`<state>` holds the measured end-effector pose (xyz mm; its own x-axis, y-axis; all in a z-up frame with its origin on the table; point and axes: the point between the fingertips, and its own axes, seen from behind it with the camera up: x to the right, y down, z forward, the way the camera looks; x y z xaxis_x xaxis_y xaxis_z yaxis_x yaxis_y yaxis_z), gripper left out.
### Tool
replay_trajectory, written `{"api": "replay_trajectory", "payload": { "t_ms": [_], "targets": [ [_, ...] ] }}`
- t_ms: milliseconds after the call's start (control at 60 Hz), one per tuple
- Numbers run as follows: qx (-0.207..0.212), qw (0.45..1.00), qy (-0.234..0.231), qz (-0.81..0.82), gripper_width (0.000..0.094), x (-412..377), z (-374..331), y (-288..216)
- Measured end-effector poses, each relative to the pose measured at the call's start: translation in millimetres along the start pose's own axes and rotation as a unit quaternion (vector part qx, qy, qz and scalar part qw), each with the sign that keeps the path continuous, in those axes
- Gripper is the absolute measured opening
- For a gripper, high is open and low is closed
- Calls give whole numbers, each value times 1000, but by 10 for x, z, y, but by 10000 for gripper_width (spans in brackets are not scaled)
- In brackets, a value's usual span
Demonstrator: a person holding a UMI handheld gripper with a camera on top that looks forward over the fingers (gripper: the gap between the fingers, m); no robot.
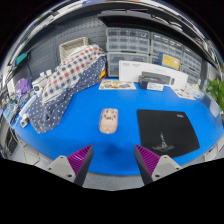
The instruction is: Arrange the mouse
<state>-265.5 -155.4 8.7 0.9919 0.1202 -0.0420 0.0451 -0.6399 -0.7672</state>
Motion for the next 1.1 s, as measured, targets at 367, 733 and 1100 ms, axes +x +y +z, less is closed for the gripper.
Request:
{"api": "replay_trajectory", "payload": {
  "t_ms": [367,733,1100],
  "targets": [
    [2,1000,25,13,666,-141,1069,-642],
    [9,999,30,10,336,-167,1164,-724],
    [85,995,43,21,337,467,211,-1744]
  ]
}}
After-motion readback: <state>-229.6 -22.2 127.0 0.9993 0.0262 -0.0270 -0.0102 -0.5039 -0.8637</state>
